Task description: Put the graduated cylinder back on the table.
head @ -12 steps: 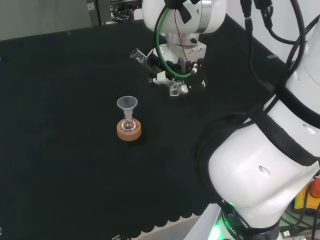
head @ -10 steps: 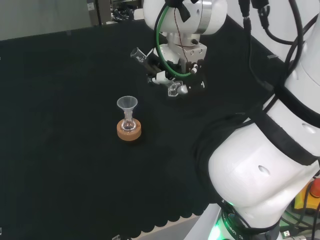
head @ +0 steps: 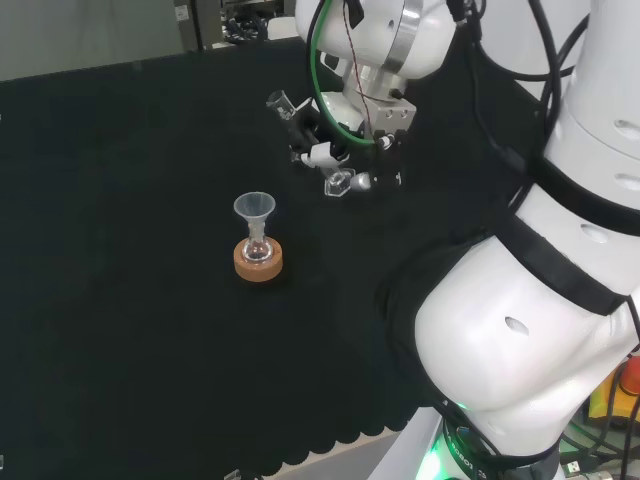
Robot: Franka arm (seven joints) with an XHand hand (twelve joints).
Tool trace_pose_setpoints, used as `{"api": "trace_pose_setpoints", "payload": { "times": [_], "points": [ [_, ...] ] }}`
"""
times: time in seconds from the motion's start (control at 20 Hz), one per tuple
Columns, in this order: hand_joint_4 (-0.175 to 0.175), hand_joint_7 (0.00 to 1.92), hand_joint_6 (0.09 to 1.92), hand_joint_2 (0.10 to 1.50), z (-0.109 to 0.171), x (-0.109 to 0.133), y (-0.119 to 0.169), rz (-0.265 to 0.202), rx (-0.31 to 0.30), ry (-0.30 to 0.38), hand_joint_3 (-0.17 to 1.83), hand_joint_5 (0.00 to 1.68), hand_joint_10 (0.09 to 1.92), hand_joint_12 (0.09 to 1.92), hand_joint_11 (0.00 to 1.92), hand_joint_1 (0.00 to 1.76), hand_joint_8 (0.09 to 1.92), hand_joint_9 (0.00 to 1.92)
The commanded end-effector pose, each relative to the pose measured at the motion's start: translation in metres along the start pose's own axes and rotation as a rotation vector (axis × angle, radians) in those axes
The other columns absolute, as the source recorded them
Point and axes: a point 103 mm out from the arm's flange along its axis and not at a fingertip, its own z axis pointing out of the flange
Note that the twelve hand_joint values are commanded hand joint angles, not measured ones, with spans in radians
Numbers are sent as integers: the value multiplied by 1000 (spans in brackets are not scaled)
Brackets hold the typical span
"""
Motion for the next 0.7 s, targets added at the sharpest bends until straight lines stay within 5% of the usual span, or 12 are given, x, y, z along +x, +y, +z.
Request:
{"api": "trace_pose_setpoints", "payload": {
  "times": [0.05, 0.7],
  "points": [
    [-175, 979, 1041, 1124, 19, -14, 47, -39, -51, 129, 0, 950, 87, 838, 1128, 1256, 1034, 1372],
    [-175, 978, 1042, 1124, 52, -15, 102, -91, -49, 239, 0, 949, 87, 839, 1127, 1256, 1034, 1371]
  ]
}}
